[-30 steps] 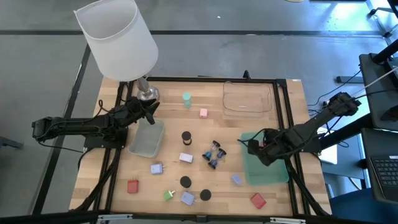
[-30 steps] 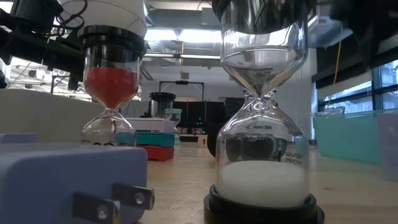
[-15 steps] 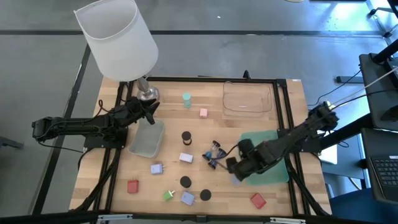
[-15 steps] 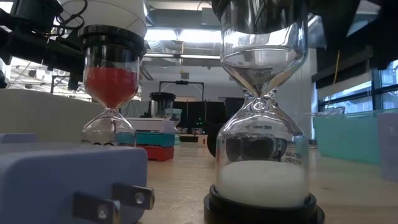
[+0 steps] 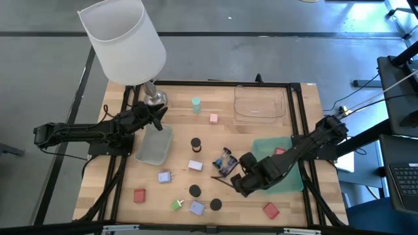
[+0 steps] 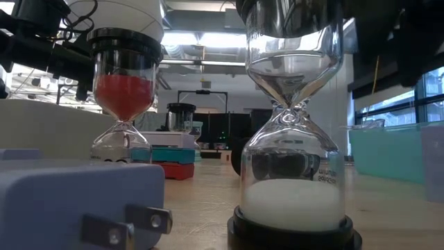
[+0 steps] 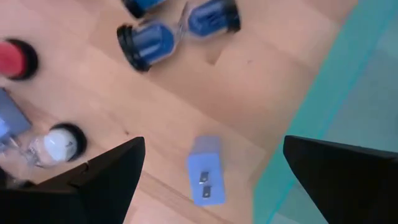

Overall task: Pick & Place Office items
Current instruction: Put the right blue charger adapter into the green bin

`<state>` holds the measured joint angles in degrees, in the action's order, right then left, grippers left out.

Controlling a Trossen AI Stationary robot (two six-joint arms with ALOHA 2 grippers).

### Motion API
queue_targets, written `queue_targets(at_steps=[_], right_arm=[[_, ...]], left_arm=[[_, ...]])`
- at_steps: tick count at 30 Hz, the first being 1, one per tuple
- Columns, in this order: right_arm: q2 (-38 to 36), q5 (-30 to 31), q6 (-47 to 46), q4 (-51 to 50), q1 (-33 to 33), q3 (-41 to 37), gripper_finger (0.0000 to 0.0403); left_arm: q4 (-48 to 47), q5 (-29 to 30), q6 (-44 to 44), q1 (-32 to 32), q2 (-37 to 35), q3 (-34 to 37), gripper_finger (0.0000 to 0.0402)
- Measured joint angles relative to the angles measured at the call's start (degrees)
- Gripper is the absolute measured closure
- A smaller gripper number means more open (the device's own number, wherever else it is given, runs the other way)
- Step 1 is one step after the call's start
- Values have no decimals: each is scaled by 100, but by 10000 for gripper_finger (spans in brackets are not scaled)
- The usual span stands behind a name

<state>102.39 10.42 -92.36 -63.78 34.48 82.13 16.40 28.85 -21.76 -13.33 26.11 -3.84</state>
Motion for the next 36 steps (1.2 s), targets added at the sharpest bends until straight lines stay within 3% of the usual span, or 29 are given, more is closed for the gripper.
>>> queue_targets(at_steps=[19, 29, 36], right_arm=[[1349, -43, -6, 421, 436, -7, 19], [1406, -252, -16, 672, 492, -7, 20], [1406, -229, 126, 664, 492, -7, 66]], left_arm=[[-2, 0, -1, 0, 1, 0, 258], [-2, -1, -2, -1, 2, 0, 258], [-2, -1, 0, 1, 2, 0, 258]])
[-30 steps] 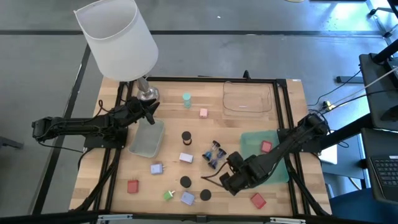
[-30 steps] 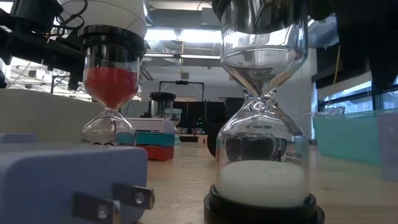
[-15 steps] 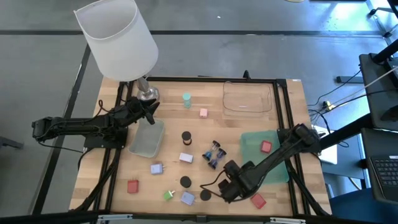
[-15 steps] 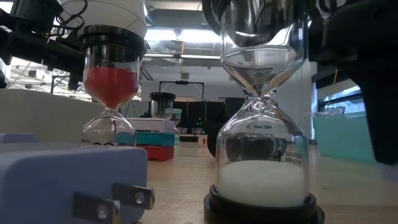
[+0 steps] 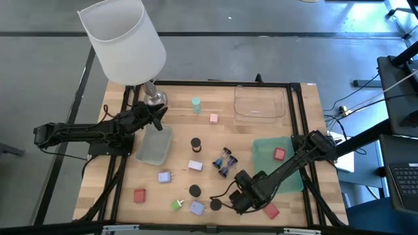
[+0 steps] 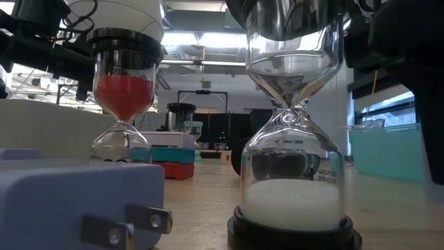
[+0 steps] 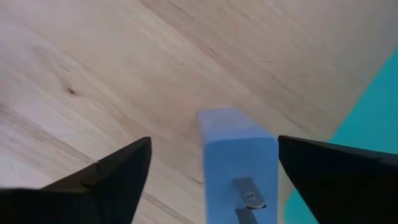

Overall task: Pick & Place Office items
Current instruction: Put the right blue charger adapter into the green bin

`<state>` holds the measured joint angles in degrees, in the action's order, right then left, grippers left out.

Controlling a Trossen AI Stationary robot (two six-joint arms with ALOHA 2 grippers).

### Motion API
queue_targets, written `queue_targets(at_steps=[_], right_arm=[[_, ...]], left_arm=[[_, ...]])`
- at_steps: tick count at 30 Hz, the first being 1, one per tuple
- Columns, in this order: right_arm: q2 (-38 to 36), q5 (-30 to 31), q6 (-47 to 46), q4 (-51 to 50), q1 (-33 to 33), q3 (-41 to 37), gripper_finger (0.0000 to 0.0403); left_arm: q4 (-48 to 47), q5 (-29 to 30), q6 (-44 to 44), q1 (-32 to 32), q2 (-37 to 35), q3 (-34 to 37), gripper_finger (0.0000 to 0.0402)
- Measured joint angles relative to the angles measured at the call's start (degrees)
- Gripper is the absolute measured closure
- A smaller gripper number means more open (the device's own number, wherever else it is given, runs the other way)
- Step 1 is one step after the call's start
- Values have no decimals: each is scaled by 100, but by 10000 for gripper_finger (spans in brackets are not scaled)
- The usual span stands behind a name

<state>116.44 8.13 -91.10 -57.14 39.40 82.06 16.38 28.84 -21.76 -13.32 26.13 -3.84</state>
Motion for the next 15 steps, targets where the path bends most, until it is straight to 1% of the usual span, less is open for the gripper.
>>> queue_targets(at_steps=[4, 12, 14, 15], right_arm=[[0, 39, 12, -2, 1, 0, 121], [-28, 24, 112, 31, 29, -1, 253], [-110, 102, 117, 41, 80, -2, 278], [-166, 186, 119, 38, 113, -2, 285]], left_arm=[[0, 0, -1, -1, -2, 0, 258], [2, 0, 0, 0, -2, 0, 258], [2, 1, 0, -1, -1, 0, 258], [1, 1, -2, -2, -1, 0, 258]])
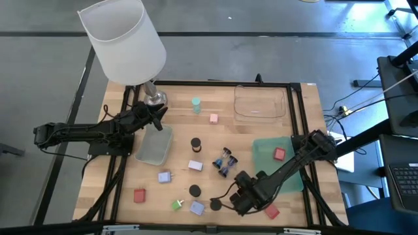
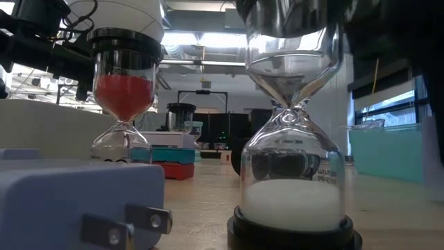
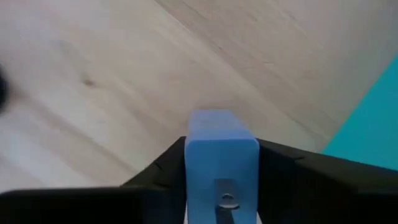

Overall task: Pick & Place Office items
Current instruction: Put the right blue charger adapter into the green bin

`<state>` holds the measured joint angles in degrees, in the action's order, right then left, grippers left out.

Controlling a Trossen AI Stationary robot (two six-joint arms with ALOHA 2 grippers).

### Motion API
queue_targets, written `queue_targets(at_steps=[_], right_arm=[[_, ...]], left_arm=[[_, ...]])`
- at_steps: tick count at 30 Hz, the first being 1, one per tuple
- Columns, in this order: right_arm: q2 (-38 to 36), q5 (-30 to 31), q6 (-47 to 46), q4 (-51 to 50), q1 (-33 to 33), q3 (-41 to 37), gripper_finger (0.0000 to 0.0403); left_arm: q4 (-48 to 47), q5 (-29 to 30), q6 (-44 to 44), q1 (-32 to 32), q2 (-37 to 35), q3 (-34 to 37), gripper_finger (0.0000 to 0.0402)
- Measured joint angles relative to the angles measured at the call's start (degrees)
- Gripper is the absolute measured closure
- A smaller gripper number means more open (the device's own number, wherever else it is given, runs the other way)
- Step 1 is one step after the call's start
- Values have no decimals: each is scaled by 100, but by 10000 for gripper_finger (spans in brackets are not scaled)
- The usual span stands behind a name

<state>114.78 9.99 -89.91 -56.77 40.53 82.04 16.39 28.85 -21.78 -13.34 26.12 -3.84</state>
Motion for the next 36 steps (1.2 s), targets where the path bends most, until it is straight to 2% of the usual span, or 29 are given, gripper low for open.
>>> queue_targets(at_steps=[6, 11, 14, 17, 21, 26, 32, 36], right_arm=[[-686, 862, -467, -522, 167, 0, 283], [-1607, 1716, -1160, -1279, 262, 2, 260], [-2091, 2064, -1554, -1845, 293, 2, 271], [-2403, 2058, -1996, -2552, 287, 4, 284], [-2409, 1717, -2732, -3345, 287, -18, 284], [-2415, 1614, -3063, -3096, 351, -745, 277], [-2399, 1558, -3979, -2099, 507, -2112, 270], [-2400, 1490, -4287, -1570, 543, -2542, 274]], left_arm=[[-1, -1, 0, 0, -1, -2, 258], [1, 0, 2, 1, 0, 0, 258], [1, -1, 1, 2, 1, 0, 258], [1, 1, 2, 2, 1, -2, 258], [0, 0, 2, 2, -1, 0, 258], [-1, 1, 2, 0, 0, 0, 258], [-1, -1, 2, 2, -1, 0, 258], [-1, 0, 2, 0, 0, 0, 258]])
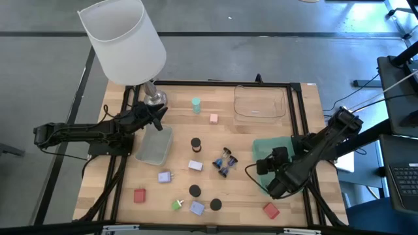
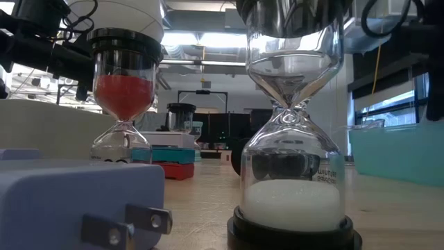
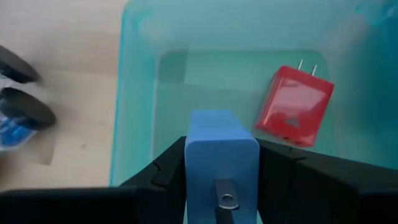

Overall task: Pick & Place Office items
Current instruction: Put the right blue charger adapter into the green bin

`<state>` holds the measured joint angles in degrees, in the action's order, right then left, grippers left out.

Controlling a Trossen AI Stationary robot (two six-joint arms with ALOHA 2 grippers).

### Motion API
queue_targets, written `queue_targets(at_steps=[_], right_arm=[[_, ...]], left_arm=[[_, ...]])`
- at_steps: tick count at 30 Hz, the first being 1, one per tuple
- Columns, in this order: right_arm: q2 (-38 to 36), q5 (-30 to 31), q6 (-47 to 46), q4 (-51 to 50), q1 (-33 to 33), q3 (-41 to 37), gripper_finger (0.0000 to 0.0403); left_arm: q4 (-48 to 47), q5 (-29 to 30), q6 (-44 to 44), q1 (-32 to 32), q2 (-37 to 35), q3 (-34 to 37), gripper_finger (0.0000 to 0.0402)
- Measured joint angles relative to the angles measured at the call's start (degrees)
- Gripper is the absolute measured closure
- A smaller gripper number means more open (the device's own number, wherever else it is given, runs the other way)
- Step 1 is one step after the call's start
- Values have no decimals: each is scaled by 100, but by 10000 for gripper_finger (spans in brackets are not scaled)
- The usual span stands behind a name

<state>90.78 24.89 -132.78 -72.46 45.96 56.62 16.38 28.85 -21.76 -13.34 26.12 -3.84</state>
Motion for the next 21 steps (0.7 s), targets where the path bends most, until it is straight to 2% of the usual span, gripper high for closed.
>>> queue_targets(at_steps=[4, 11, 17, 21], right_arm=[[-2, 15, 232, 306, -127, -289, 273], [-2, -22, 1350, 1303, -494, -791, 263], [-2, -29, 1674, 1397, -772, -807, 246], [-2, -29, 1693, 1398, -858, -807, 218]], left_arm=[[0, -1, -2, 0, 1, 0, 258], [0, -1, 0, 0, 1, 0, 258], [0, -1, 0, 0, -1, 0, 258], [0, 1, 0, 0, -1, -2, 258]])
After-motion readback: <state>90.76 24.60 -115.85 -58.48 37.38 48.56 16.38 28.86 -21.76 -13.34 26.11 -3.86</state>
